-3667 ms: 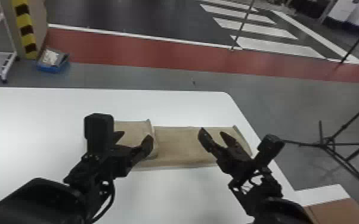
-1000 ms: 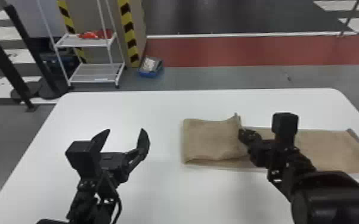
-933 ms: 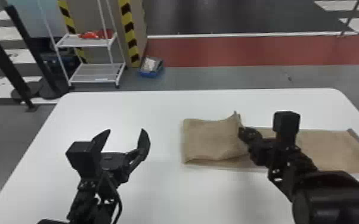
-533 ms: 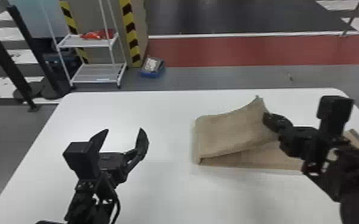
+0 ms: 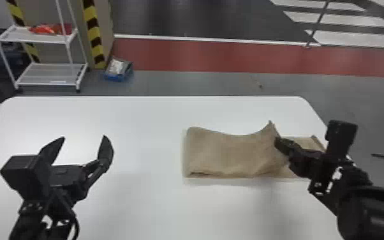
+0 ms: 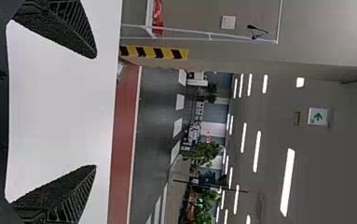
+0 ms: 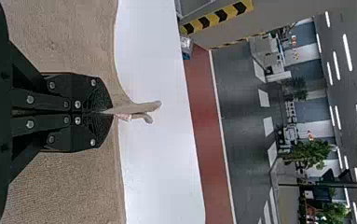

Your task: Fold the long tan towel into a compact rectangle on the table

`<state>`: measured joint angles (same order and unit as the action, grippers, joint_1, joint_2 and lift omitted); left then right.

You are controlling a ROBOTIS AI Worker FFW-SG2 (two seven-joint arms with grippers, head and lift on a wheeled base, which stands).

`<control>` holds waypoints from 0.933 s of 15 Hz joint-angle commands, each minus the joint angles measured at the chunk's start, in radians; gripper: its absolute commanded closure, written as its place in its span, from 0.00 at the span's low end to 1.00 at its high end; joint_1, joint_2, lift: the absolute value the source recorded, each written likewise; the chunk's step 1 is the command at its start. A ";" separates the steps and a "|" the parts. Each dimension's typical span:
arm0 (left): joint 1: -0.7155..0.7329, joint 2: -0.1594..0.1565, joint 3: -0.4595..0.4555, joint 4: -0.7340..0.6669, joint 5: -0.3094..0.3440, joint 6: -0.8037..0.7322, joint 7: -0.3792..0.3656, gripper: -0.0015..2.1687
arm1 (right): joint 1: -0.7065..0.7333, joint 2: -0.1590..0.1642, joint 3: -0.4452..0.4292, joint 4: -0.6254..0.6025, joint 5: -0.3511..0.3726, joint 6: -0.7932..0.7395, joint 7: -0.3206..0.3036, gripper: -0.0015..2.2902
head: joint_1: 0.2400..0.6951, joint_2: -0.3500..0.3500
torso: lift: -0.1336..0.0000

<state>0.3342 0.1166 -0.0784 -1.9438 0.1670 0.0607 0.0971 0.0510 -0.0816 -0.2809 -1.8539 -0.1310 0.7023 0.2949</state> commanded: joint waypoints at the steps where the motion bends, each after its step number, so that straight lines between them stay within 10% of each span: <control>1: -0.003 0.000 -0.004 0.006 -0.003 0.000 0.003 0.01 | -0.011 -0.001 -0.015 -0.033 -0.013 0.030 0.012 0.52 | 1.00 0.33 | 0.08; 5: -0.003 0.000 -0.001 0.008 -0.004 0.000 0.006 0.01 | -0.068 -0.017 -0.213 -0.087 -0.094 0.168 0.066 0.52 | 1.00 0.31 | 0.08; 7: -0.007 0.000 0.002 0.009 -0.004 0.000 0.003 0.01 | -0.068 -0.064 -0.207 0.018 -0.082 0.141 0.070 0.52 | 1.00 0.25 | 0.08; 14: -0.014 0.000 -0.004 0.019 -0.004 0.000 0.000 0.01 | -0.099 -0.067 -0.153 0.102 0.022 0.085 0.073 0.52 | 1.00 0.19 | 0.08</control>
<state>0.3214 0.1166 -0.0823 -1.9271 0.1629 0.0613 0.0965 -0.0420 -0.1463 -0.4293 -1.7384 -0.1127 0.7804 0.3681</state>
